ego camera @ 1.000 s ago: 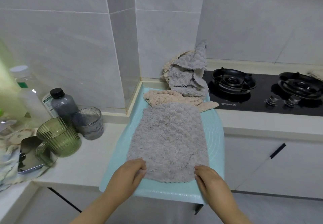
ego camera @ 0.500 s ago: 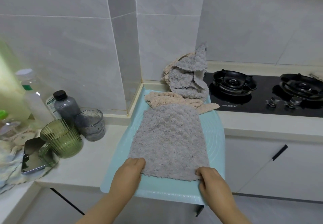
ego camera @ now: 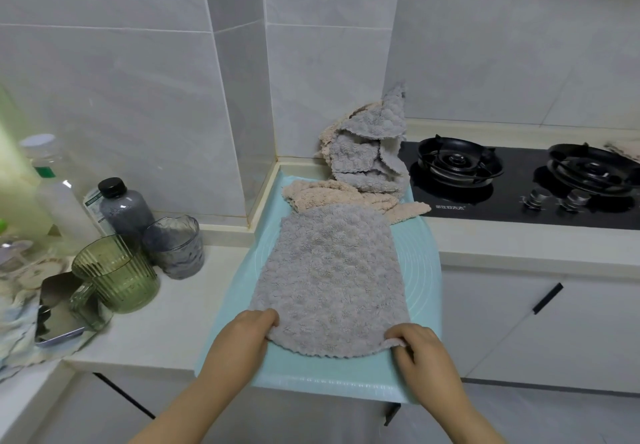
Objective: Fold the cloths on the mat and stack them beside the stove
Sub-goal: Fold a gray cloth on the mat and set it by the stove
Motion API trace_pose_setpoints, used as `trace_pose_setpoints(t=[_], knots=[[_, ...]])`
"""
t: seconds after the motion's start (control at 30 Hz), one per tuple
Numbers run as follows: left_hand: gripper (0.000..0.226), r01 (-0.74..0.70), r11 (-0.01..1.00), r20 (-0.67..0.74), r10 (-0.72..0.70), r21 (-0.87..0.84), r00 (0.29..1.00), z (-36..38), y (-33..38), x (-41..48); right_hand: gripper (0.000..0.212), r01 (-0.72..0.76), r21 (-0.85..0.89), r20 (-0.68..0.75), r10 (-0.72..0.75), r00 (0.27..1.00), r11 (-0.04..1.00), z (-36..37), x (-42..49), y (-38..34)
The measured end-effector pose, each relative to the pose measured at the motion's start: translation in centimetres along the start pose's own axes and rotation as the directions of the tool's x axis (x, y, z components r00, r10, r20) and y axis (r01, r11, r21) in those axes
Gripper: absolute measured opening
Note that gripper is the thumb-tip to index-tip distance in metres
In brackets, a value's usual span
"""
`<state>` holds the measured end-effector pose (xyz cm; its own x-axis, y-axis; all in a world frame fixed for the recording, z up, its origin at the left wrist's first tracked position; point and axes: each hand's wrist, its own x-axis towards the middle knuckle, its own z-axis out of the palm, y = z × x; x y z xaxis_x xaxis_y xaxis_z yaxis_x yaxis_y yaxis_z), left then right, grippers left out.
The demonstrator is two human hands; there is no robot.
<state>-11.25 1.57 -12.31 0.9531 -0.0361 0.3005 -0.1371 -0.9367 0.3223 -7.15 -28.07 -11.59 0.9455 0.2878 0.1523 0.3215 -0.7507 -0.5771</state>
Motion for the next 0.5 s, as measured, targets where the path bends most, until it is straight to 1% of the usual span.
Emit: trace_pose_setpoints(t=[0.1,0.13,0.17,0.2,0.27,0.37,0.43,0.5], knots=[[0.027,0.121,0.992,0.016,-0.121,-0.041,0.993,-0.8,0.6,0.8,0.019,-0.028,0.057,0.024,0.026,0.999,0.998,-1.0,0.4,-0.6],[0.025,0.148,0.987,0.04,-0.146,-0.065,0.989,-0.9,0.6,0.9,0.018,-0.054,0.089,0.043,0.05,0.998,0.995,-1.3,0.6,-0.8],[0.027,0.147,0.985,0.054,-0.143,-0.092,0.988,-0.8,0.4,0.9,0.018,-0.084,0.126,0.059,0.077,0.995,0.988,-1.6,0.8,-1.0],[0.033,0.135,0.985,0.071,-0.127,-0.11,0.989,-0.7,0.2,0.8,0.019,-0.106,0.15,0.068,0.097,0.993,0.983,-1.8,0.9,-1.2],[0.045,0.064,0.992,0.061,-0.057,-0.108,0.996,-0.5,-0.3,0.2,0.02,-0.129,0.16,0.085,0.117,0.99,0.979,-2.1,1.0,-1.2],[0.052,-0.035,0.996,0.042,0.039,-0.076,0.998,-0.1,-1.2,-0.5,0.022,-0.136,0.112,0.116,0.123,0.986,0.984,-2.0,0.7,-1.2],[0.053,-0.048,0.996,0.024,0.05,-0.071,0.998,-0.3,-1.4,-0.4,0.023,-0.109,0.082,0.109,0.099,0.989,0.991,-1.9,0.5,-1.2],[0.049,-0.015,0.994,-0.024,0.013,-0.11,1.0,-0.5,-1.3,-0.2,0.021,-0.092,0.073,0.102,0.084,0.991,0.993,-1.9,0.3,-1.3]])
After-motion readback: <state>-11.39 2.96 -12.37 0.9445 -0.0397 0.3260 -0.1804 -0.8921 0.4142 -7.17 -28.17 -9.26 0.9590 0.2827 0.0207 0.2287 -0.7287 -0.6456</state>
